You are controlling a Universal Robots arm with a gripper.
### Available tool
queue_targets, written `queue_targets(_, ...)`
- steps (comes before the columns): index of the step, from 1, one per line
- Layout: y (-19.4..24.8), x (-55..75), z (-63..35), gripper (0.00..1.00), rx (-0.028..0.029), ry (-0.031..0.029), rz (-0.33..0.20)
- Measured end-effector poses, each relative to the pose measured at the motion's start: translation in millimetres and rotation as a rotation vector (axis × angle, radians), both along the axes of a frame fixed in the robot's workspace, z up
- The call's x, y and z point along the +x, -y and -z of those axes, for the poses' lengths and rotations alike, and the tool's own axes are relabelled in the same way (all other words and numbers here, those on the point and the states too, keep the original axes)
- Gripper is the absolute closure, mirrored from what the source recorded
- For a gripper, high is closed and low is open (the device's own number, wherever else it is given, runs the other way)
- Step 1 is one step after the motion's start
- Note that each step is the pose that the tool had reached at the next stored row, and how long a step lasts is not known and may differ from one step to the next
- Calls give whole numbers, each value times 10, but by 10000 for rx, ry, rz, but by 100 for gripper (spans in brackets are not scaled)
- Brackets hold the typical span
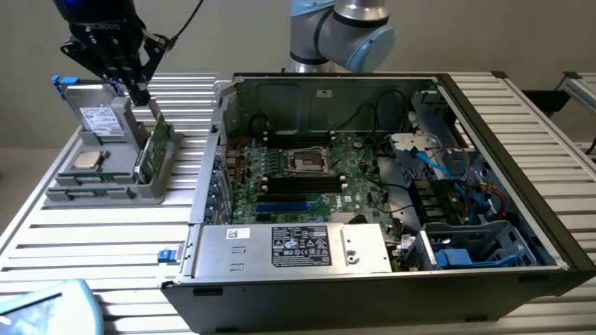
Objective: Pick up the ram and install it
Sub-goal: 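Reach for the ram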
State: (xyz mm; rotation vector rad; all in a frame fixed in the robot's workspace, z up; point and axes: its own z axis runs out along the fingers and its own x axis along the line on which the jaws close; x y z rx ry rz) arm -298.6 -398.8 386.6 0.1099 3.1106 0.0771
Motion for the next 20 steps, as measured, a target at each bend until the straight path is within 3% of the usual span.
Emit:
queue_targets(15,0,-680,57,89,0,0,0)
queue_targets(20,0,-803,79,89,1,-9,0)
